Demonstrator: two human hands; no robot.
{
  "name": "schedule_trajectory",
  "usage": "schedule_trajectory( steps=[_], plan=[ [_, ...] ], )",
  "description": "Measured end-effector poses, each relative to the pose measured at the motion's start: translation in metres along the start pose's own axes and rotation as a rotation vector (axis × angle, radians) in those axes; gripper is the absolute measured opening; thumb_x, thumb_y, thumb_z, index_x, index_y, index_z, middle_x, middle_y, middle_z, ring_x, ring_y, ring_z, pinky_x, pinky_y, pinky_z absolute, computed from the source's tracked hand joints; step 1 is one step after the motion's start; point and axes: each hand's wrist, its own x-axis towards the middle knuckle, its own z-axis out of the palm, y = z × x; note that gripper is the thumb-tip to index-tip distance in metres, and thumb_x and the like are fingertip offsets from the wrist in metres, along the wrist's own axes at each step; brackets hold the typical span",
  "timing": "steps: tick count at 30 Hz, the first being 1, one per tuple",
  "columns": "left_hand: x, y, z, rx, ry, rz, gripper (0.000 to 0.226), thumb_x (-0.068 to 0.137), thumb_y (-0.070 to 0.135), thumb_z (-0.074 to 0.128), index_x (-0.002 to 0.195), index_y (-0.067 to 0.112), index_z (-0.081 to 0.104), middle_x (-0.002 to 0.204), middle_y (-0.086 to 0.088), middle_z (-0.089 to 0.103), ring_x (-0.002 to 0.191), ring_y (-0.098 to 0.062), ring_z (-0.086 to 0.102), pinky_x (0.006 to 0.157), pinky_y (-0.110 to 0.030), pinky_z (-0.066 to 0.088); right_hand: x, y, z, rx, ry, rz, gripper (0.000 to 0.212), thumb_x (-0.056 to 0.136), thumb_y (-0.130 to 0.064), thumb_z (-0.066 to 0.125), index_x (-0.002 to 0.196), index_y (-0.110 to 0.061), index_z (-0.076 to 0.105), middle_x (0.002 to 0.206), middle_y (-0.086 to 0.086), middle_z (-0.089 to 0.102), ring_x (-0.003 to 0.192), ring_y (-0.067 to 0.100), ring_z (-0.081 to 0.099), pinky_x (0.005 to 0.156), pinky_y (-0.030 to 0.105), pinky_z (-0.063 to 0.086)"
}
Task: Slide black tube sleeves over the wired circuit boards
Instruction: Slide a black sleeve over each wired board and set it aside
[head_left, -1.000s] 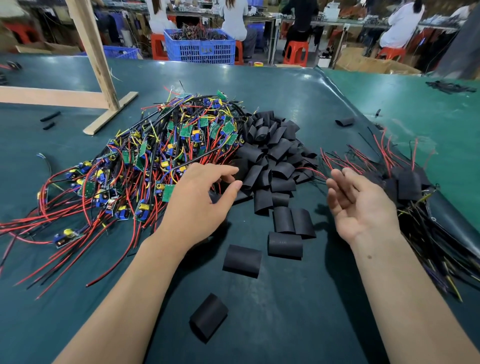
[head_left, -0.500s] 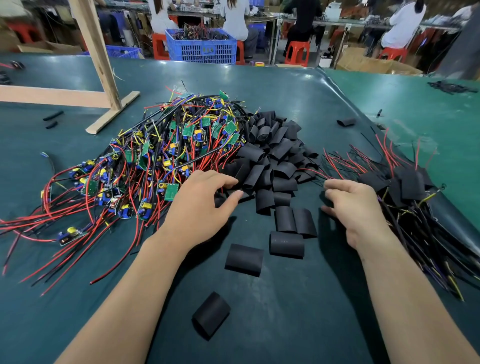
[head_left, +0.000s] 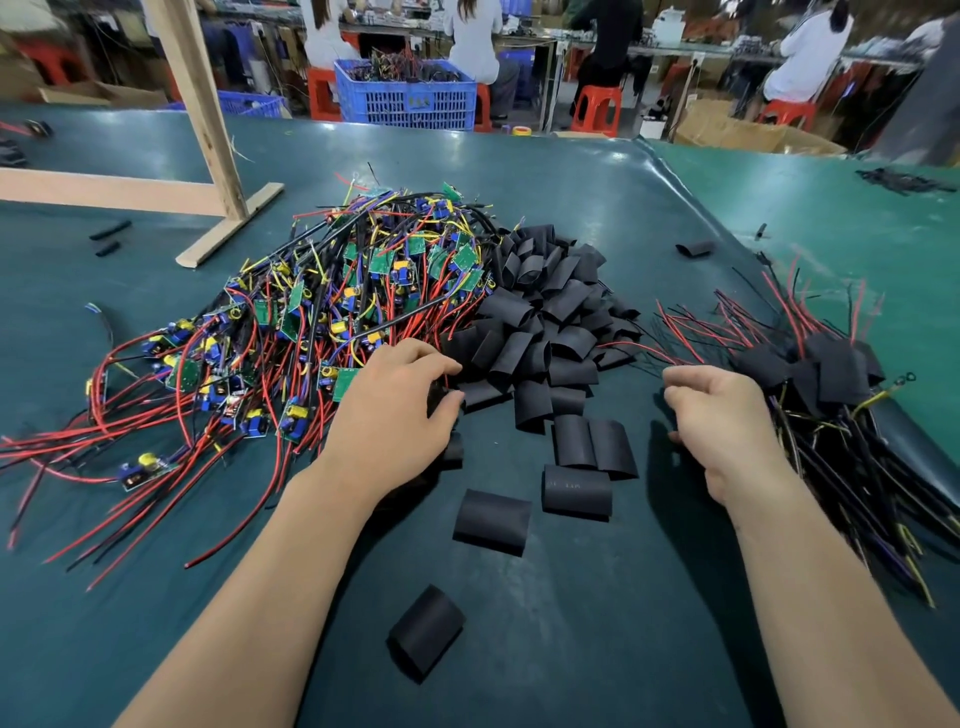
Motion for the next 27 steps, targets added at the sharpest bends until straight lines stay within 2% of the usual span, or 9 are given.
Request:
schedule_trajectory(
  steps=[4,6,8,12,16,19,22,24,27],
  plan=[
    [0.001,0.001,0.0,0.024,0.037,-0.031,0.024,0.091,0.027,0.066,0.113,0.018,0.071,0.113,0.003,0.063,0.112,-0.02,0.053,0.093,-0.033,0.043,-0.01,-0.003,0.004,-0.142,0.012,-0.077,0.038,0.093,-0.004,0.043,0.113,-0.02,0.07,0.108,0.008,0.068,0.074,0.015,0.059,0.07,0.038,0.057],
    [0.003,0.002,-0.003,0.034,0.137,-0.076,0.016,0.089,0.025,0.068,0.101,0.016,0.073,0.106,0.001,0.066,0.105,-0.022,0.057,0.087,-0.034,0.045,-0.018,-0.007,0.007,-0.242,0.012,-0.137,0.039,0.09,-0.003,0.042,0.104,-0.02,0.073,0.095,0.009,0.071,0.06,0.012,0.053,0.054,0.024,0.044],
    [0.006,-0.002,-0.007,0.077,0.253,-0.174,0.013,0.089,0.024,0.067,0.096,0.015,0.073,0.103,-0.003,0.066,0.102,-0.028,0.058,0.085,-0.037,0.044,-0.026,-0.012,0.01,-0.296,0.014,-0.188,0.037,0.089,-0.004,0.044,0.099,-0.022,0.074,0.089,0.004,0.071,0.055,0.007,0.049,0.05,0.019,0.034],
    [0.009,-0.015,-0.013,0.174,0.264,-0.395,0.023,0.091,0.029,0.063,0.106,0.013,0.071,0.111,-0.012,0.064,0.105,-0.037,0.056,0.084,-0.045,0.047,-0.038,-0.025,0.016,-0.232,-0.019,-0.29,0.027,0.091,-0.011,0.052,0.094,-0.028,0.073,0.084,-0.014,0.069,0.067,-0.002,0.06,0.054,0.012,0.041],
    [0.011,-0.017,-0.01,0.115,0.285,-0.465,0.035,0.092,0.025,0.063,0.123,0.01,0.06,0.122,-0.014,0.06,0.111,-0.037,0.055,0.089,-0.044,0.043,-0.044,-0.027,0.021,-0.197,-0.074,-0.338,0.018,0.092,-0.017,0.059,0.09,-0.028,0.073,0.076,-0.017,0.066,0.066,-0.012,0.058,0.051,0.005,0.04],
    [0.012,-0.024,-0.01,0.126,0.297,-0.495,0.037,0.094,0.021,0.06,0.127,0.005,0.057,0.124,-0.02,0.058,0.113,-0.041,0.051,0.094,-0.047,0.039,-0.046,-0.028,0.022,-0.167,-0.094,-0.345,0.015,0.092,-0.02,0.061,0.086,-0.028,0.072,0.07,-0.018,0.065,0.063,-0.008,0.059,0.054,0.012,0.049],
    [0.011,-0.033,-0.012,0.163,0.263,-0.495,0.026,0.094,0.015,0.058,0.116,0.003,0.066,0.109,-0.022,0.066,0.107,-0.043,0.051,0.087,-0.047,0.044,-0.048,-0.029,0.022,-0.142,-0.108,-0.337,0.014,0.092,-0.021,0.062,0.085,-0.025,0.073,0.066,-0.019,0.063,0.064,-0.007,0.059,0.067,0.037,0.06],
    [0.01,-0.032,-0.013,0.136,0.267,-0.484,0.02,0.093,0.012,0.057,0.107,0.005,0.071,0.098,-0.02,0.07,0.101,-0.042,0.055,0.081,-0.045,0.048,-0.049,-0.03,0.022,-0.144,-0.119,-0.339,0.013,0.092,-0.022,0.062,0.086,-0.025,0.074,0.068,-0.019,0.064,0.067,-0.008,0.059,0.071,0.042,0.06],
    [0.01,-0.03,-0.014,0.109,0.277,-0.491,0.02,0.094,0.015,0.059,0.106,0.01,0.073,0.099,-0.017,0.07,0.101,-0.041,0.056,0.078,-0.046,0.051,-0.049,-0.03,0.022,-0.138,-0.127,-0.351,0.013,0.092,-0.023,0.063,0.085,-0.026,0.073,0.063,-0.024,0.063,0.068,-0.007,0.06,0.072,0.043,0.06]
  ],
)
